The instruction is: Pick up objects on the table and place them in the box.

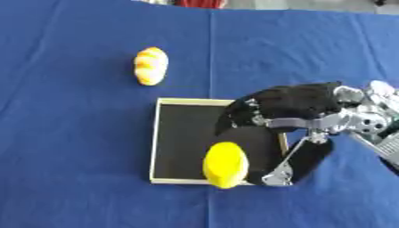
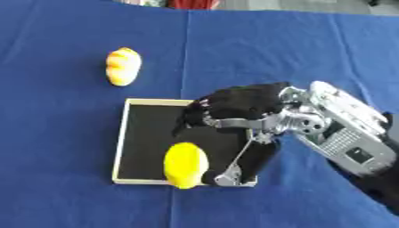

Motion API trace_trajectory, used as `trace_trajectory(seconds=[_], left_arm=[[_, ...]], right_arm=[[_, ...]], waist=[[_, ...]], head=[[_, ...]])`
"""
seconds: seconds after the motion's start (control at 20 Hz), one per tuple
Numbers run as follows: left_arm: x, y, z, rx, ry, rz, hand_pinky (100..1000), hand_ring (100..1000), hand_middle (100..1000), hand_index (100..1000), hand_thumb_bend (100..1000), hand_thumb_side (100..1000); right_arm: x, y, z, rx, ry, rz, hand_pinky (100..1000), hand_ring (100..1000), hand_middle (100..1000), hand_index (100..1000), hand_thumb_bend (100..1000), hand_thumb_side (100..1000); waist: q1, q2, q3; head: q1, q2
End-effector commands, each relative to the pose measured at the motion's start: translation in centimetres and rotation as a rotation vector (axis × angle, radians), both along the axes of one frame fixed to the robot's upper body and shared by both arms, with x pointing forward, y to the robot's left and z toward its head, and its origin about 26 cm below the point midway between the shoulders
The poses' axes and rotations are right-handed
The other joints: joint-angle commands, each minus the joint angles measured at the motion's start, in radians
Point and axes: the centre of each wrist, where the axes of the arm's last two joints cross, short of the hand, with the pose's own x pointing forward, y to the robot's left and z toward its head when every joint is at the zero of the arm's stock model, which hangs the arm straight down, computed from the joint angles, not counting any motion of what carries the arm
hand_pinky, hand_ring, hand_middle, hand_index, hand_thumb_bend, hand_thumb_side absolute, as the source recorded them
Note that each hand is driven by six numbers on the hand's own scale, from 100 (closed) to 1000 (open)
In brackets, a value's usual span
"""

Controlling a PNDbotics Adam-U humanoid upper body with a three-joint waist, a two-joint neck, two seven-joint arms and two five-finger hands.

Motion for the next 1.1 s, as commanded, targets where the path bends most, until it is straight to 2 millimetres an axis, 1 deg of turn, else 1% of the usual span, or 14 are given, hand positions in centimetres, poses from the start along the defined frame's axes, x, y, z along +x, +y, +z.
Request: trace_trajectory(seconds=[0.05, 0.15, 0.35, 0.4, 0.45, 0.6, 0.7, 0.9, 1.1], left_arm=[[-0.3, 0.0, 0.7, 0.018, -0.023, -0.008, 800, 776, 672, 814, 194, 701], [-0.3, 0.0, 0.7, 0.019, -0.022, -0.01, 800, 776, 672, 815, 194, 701], [-0.3, -0.1, 0.7, 0.018, -0.02, -0.012, 800, 776, 672, 814, 193, 702], [-0.3, -0.1, 0.6, 0.019, -0.02, -0.012, 800, 776, 672, 814, 193, 702], [-0.3, -0.1, 0.6, 0.018, -0.019, -0.012, 801, 777, 672, 814, 193, 703], [-0.3, -0.1, 0.6, 0.018, -0.018, -0.014, 801, 777, 672, 814, 192, 704], [-0.3, -0.1, 0.7, 0.02, -0.02, -0.013, 801, 777, 672, 814, 192, 702], [-0.3, 0.0, 1.0, 0.04, -0.017, -0.006, 801, 776, 672, 814, 182, 702], [-0.4, 0.1, 2.1, 0.111, -0.007, 0.03, 801, 775, 672, 816, 179, 694]], right_arm=[[-0.3, -0.4, 0.9, -0.018, -0.061, -0.001, 907, 979, 925, 934, 366, 407], [-0.3, -0.6, 1.1, -0.015, -0.086, -0.012, 908, 981, 932, 937, 391, 401], [-0.3, -0.8, 1.2, -0.006, -0.117, -0.029, 903, 970, 923, 933, 402, 393], [-0.3, -0.8, 1.2, 0.0, -0.122, -0.033, 903, 970, 923, 933, 402, 393], [-0.2, -0.9, 1.2, 0.013, -0.128, -0.043, 899, 961, 911, 923, 389, 371], [-0.2, -1.0, 1.0, 0.039, -0.132, -0.064, 897, 961, 911, 921, 392, 381], [-0.2, -1.2, 1.3, 0.062, -0.153, -0.067, 897, 958, 909, 921, 384, 376], [-0.1, -2.2, 2.8, 0.196, -0.217, -0.094, 899, 943, 896, 911, 326, 376], [-0.2, -4.0, 4.8, 0.388, -0.309, -0.142, 890, 926, 875, 896, 242, 397]], waist=[[0.005, -0.026, -0.002], [0.005, -0.027, -0.004], [0.005, -0.028, -0.005], [0.005, -0.028, -0.005], [0.005, -0.028, -0.006], [0.005, -0.028, -0.005], [0.006, -0.028, -0.006], [0.009, -0.03, -0.012], [0.015, -0.033, -0.02]], head=[[0.003, 0.002], [0.003, 0.001], [0.005, -0.002], [0.005, -0.002], [0.006, -0.002], [0.007, -0.001], [0.008, -0.001], [0.013, -0.001], [0.025, 0.001]])
